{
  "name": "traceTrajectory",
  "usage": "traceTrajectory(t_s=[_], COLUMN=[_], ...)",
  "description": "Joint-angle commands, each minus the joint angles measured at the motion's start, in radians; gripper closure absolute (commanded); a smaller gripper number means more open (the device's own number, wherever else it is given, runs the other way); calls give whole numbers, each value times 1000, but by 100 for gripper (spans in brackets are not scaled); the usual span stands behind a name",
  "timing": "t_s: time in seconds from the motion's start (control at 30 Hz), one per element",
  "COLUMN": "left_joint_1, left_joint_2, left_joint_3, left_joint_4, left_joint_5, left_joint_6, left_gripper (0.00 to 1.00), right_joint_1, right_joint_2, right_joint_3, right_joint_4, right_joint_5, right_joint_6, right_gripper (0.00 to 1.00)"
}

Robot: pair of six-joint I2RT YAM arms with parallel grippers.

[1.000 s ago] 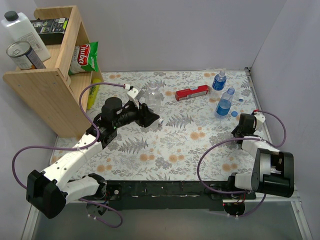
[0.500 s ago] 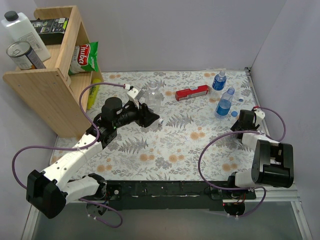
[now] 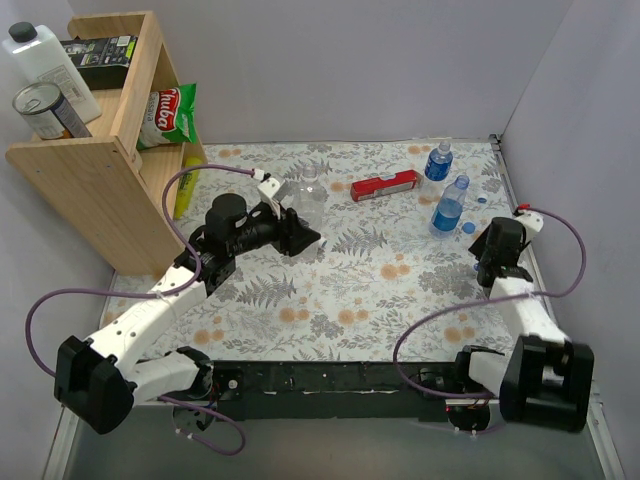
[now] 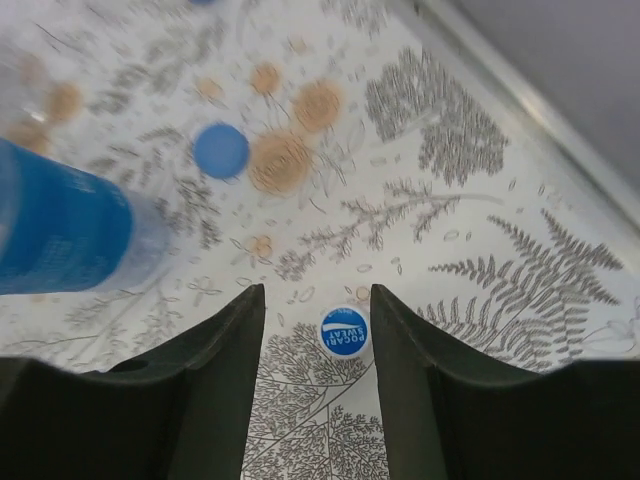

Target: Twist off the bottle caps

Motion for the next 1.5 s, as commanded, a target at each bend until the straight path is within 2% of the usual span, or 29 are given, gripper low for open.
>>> traceTrajectory(t_s=[0.0,0.1,0.2,0.23,0.27,0.3,0.33,0.37,0.4,0.47,0.53,0.63,0.93,1.27,1.47], left_joint_1=[-7,-18,-33,-36,-38,-43,-46,-49,-53,-56,-60,-64,-89,-113,-118], left_joint_2=[25,33,34,40,44,45,50,56,59,71,85,103,119,120,126], left_joint_3=[22,19,12,14,14,14,12,15,19,23,35,46,51,51,52], left_joint_4=[11,17,15,15,15,17,15,15,17,0,-27,-44,-55,-58,-57], left_joint_5=[116,171,208,211,214,213,213,210,201,182,150,142,162,170,174], left_joint_6=[29,37,55,61,63,64,66,69,72,80,89,96,104,110,106], left_gripper=[60,60,60,60,60,60,60,60,60,60,60,60,60,60,60], right_joint_1=[79,171,182,184,184,185,185,188,188,194,208,234,368,532,582], right_joint_2=[-360,-583,-629,-604,-568,-475,-424,-371,-281,-213,-161,-119,-20,69,118], right_joint_3=[-40,-8,107,149,267,324,398,503,559,631,681,714,805,851,871], right_joint_4=[18,-34,-44,-79,-109,-138,-171,-227,-255,-306,-259,-160,-272,-332,-349], right_joint_5=[-22,-46,-224,-343,-420,-488,-626,-695,-748,-857,-1010,-1158,-1172,-1085,-1053], right_joint_6=[-132,-165,-151,-146,-136,-127,-119,-94,-78,-39,21,135,139,79,55], right_gripper=[46,46,46,46,45,44,44,44,44,46,43,42,44,44,44])
